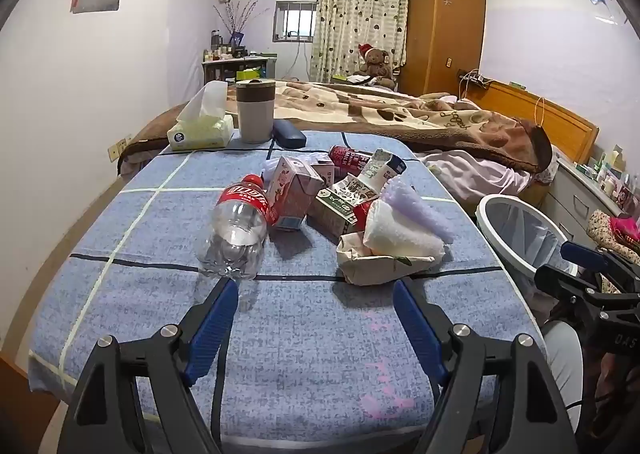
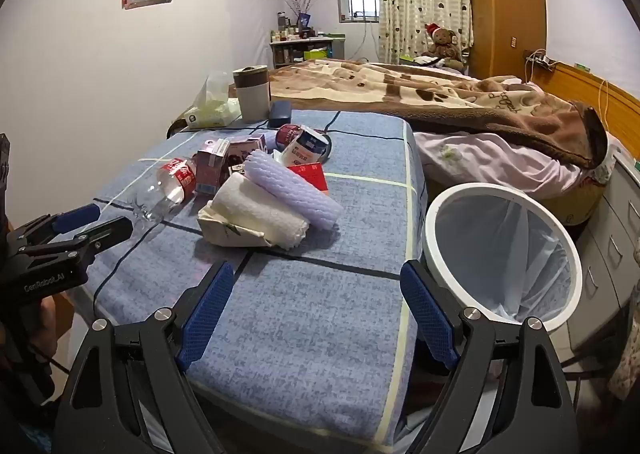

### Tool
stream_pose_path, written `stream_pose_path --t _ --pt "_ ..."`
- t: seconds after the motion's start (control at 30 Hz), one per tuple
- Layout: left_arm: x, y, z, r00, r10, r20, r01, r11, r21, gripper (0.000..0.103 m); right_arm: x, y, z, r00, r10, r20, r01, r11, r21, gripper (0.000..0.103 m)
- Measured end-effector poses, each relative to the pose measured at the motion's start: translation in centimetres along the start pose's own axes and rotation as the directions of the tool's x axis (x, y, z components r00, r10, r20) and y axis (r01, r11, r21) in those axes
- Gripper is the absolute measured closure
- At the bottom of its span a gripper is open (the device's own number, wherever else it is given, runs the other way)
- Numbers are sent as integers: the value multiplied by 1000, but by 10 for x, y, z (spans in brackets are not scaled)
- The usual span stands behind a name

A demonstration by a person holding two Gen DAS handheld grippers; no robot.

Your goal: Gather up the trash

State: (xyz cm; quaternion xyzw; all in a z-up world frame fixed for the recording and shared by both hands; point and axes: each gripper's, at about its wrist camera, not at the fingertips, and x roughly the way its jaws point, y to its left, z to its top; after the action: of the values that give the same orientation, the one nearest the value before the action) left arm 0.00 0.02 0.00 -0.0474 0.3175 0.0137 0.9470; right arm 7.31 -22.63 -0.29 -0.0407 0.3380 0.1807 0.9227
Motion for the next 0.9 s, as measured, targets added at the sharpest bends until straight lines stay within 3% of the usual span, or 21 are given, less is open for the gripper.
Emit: stream_pose_path --t 0.9 --pt "-1 2 4 1000 5 3 -5 1000 9 23 -1 5 1 1000 4 1 -4 1000 -4 16"
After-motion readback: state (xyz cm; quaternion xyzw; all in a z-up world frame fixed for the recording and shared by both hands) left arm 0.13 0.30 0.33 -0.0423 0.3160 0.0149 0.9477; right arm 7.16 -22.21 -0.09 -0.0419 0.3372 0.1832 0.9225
